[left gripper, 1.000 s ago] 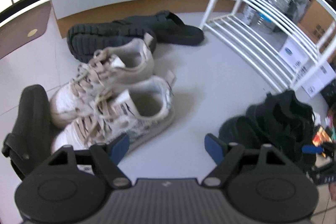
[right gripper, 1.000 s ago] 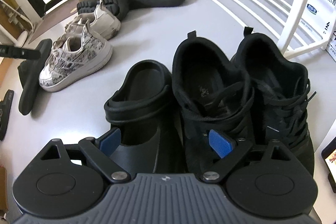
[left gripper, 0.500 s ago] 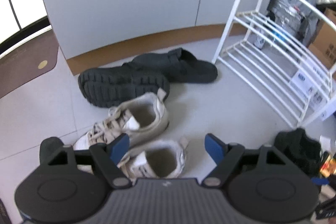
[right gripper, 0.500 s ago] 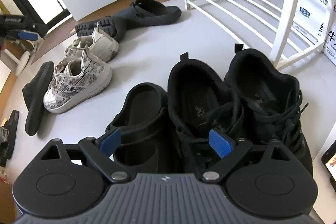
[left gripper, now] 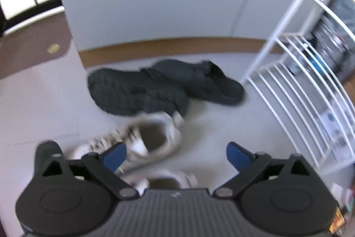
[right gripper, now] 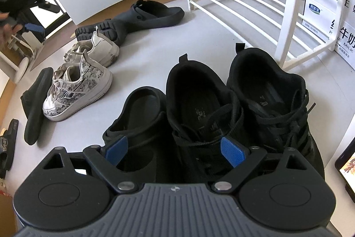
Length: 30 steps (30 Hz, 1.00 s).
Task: Organize scattered shoes
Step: 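Lower the left tool onto the black slide sandal by the wall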
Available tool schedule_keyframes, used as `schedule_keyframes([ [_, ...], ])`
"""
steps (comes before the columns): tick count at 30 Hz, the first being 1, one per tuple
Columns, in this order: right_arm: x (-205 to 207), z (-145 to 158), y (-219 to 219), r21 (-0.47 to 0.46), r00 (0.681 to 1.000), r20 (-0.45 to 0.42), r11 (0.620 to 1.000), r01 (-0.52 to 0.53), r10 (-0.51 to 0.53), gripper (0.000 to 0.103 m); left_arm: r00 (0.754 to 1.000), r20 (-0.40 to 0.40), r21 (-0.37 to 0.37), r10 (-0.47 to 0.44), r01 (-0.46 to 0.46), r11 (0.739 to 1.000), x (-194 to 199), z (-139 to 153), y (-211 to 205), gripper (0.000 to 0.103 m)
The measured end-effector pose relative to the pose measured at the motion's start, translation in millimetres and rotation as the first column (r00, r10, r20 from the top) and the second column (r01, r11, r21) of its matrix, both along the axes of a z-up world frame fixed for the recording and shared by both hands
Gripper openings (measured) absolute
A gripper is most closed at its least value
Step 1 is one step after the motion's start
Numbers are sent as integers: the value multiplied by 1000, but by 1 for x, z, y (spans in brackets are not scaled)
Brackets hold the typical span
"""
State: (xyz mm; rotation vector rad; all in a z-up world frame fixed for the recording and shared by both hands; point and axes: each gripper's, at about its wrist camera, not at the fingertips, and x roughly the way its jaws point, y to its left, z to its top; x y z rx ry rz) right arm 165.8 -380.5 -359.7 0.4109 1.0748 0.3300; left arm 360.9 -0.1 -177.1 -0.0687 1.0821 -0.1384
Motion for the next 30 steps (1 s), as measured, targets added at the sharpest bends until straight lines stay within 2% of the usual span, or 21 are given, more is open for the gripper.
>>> schedule_keyframes([
  [3,-1,-2,-2,0,1000,-4,1000,4,-4,94,999,15,0,34,-34,999,18,-2,0,98],
  [7,-2,-4,-4,-3,1000,-10,1000,4,-4,94,997,33,50,66,-67,996,46,-6,-8,99],
  [10,-2,-5,-6,-2,1000,-10,1000,3,-3,94,996,39,48,85,-87,995,63,-6,-10,103],
  [12,-2,-6,-7,-4,1000,-12,1000,2,-2,94,996,8,73,92,-92,993,84,-12,-16,102],
  [15,-1,-4,-10,-14,1000,-14,1000,-21,20,94,994,16,60,106,-107,992,107,-18,-19,102],
  [19,3,0,-17,-51,998,0,997,-61,61,94,994,4,51,105,-105,993,135,-34,-22,97],
  [21,7,0,-21,-62,998,-5,996,-62,62,94,995,-22,71,97,-95,993,149,-47,-25,92],
  [28,18,-2,-26,-47,999,-20,998,-47,46,94,990,-91,61,110,-105,993,181,-74,-19,79],
  [30,23,-1,-25,-47,998,-13,997,-60,60,94,988,-123,94,91,-79,992,195,-85,-22,76],
])
